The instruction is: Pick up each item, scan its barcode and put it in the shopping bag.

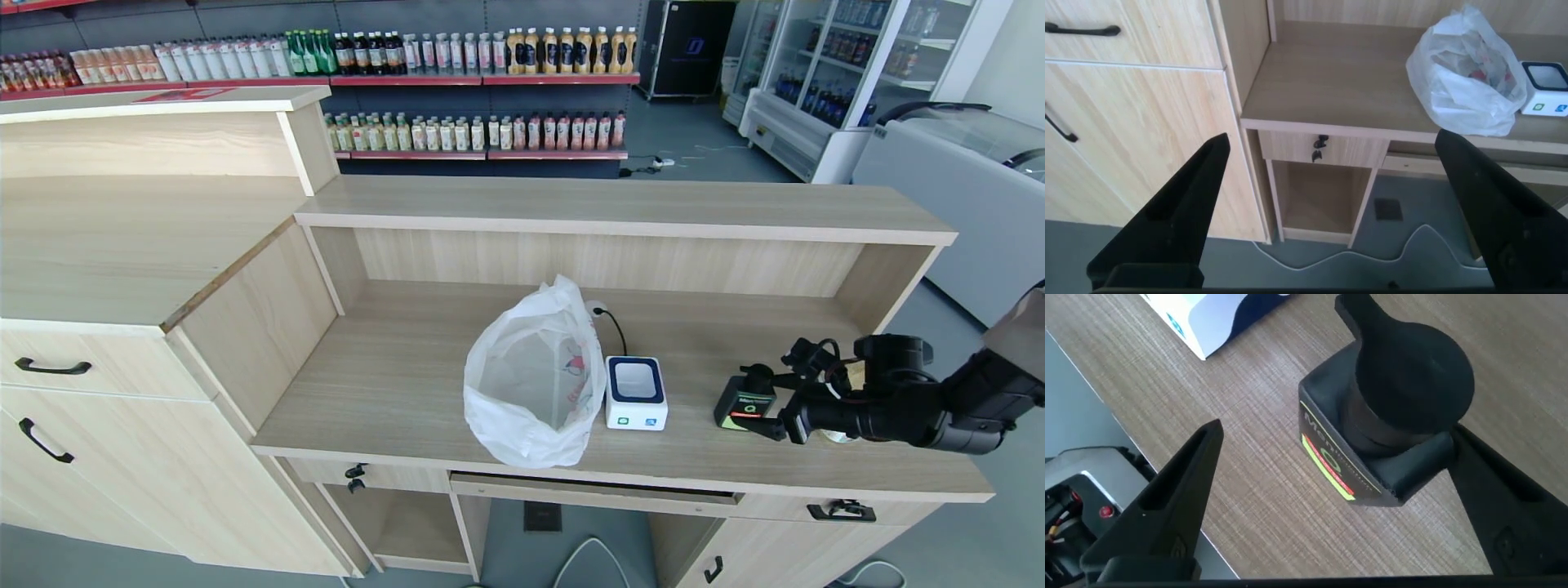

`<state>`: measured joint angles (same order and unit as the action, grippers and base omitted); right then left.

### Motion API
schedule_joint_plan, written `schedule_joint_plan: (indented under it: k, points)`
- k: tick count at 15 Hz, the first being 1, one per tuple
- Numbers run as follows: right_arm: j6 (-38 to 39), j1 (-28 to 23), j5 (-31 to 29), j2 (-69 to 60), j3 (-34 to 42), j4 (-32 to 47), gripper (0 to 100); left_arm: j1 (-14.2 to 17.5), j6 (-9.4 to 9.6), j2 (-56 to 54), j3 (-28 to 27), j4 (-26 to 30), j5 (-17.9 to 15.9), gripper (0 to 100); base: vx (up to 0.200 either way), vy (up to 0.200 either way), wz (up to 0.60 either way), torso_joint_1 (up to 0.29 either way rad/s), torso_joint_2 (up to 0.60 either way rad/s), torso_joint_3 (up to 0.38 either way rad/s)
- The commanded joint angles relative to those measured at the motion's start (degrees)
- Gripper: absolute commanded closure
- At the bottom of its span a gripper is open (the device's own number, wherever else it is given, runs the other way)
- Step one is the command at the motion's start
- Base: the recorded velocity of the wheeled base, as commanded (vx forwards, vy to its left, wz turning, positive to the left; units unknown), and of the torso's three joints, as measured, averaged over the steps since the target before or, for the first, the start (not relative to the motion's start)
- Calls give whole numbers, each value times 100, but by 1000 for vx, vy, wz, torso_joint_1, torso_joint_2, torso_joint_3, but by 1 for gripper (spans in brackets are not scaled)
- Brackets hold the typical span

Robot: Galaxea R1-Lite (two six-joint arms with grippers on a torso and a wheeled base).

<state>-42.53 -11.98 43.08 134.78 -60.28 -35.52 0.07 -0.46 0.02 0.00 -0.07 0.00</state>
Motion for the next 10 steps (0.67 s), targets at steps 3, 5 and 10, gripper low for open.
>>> schedule_joint_plan:
  k: [3,5,10]
  points:
    - [-317,126,-10,242,-89,2,0,1,-6,-2,0,-1,0,0,0,0,0,0,0,0]
    - [-405,205,-19,338,-212,2,0,1,2,-2,0,-1,0,0,0,0,0,0,0,0]
    - [-414,267,-28,365,-335,10,100,1,2,-2,0,-1,0,0,0,0,0,0,0,0]
